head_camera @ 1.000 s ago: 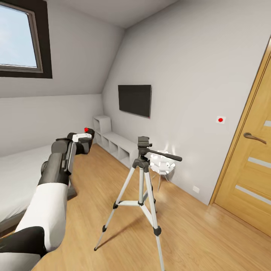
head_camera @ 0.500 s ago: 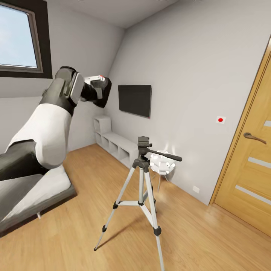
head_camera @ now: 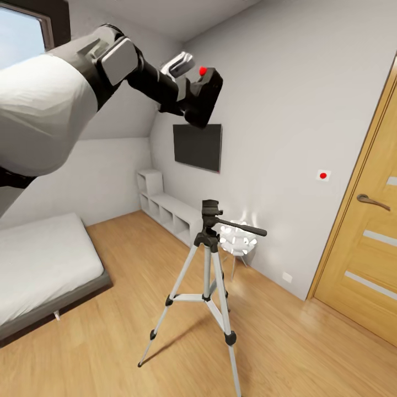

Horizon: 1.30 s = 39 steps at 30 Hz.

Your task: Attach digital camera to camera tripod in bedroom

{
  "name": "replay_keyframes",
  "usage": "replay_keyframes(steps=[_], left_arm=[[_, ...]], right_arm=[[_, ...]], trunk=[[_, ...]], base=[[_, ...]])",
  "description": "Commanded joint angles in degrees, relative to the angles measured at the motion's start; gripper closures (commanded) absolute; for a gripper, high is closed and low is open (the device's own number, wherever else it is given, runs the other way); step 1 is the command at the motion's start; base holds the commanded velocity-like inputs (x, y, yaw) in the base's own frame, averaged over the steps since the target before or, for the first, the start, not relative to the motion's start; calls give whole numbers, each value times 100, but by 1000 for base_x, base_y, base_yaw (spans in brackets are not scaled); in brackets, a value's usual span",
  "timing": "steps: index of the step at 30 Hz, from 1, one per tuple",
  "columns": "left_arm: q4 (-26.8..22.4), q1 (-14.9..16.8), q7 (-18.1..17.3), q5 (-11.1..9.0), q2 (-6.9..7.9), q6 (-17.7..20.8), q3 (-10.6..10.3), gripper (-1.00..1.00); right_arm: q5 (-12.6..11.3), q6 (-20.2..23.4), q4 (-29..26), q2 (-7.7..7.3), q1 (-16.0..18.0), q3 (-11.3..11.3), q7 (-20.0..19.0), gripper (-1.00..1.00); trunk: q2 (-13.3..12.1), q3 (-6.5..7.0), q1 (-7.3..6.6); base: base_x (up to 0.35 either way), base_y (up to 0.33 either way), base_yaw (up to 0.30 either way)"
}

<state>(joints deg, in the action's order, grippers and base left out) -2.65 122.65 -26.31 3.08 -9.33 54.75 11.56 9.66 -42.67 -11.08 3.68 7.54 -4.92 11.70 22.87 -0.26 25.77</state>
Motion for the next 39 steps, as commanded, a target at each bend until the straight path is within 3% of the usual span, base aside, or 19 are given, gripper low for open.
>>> replay_keyframes(steps=[1, 5, 8, 12, 18, 22, 24, 30, 39], left_arm=[[50, 1, -81, 56, 0, -52, -1, 100], [560, 0, -302, 53, 1, -745, -15, 100], [657, -2, -436, 53, 1, -967, -20, 100], [697, -4, -557, 53, -25, -1062, -22, 100], [704, -9, -1528, 60, -41, -1102, -22, 100], [700, -18, -1637, 73, -28, -1112, -30, 100], [697, -22, -1658, 109, -18, -1115, -114, 100], [696, -30, -1664, 155, -17, -1109, -722, 100], [693, -30, -1651, 158, -10, -1107, -864, 100]], right_arm=[[62, -13, 3, 3, 2, -46, 17, -100], [63, -13, 1, 9, 2, -44, 16, -100], [57, -9, 1, 15, 2, -49, 21, -100], [60, -7, 1, 4, 2, -47, 21, -100], [55, -2, 9, 9, 2, -52, 25, -100], [48, 3, 42, 17, 2, -41, 27, -100], [46, 3, 57, 31, 2, -38, 33, -100], [38, 19, 70, 20, 2, -68, 42, -100], [41, 30, 96, 9, 2, -46, 39, -100]], trunk=[[5, -2, 2], [5, -2, 2], [5, -2, 2], [5, -2, 2], [5, -2, 2], [5, -2, 2], [5, -2, 2], [5, -2, 2], [5, -2, 2]], base=[[0, 0, 0], [0, 0, 0], [0, 0, 0], [0, 0, 0], [0, 0, 0], [0, 0, 0], [0, 0, 0], [0, 0, 0], [0, 0, 0]])
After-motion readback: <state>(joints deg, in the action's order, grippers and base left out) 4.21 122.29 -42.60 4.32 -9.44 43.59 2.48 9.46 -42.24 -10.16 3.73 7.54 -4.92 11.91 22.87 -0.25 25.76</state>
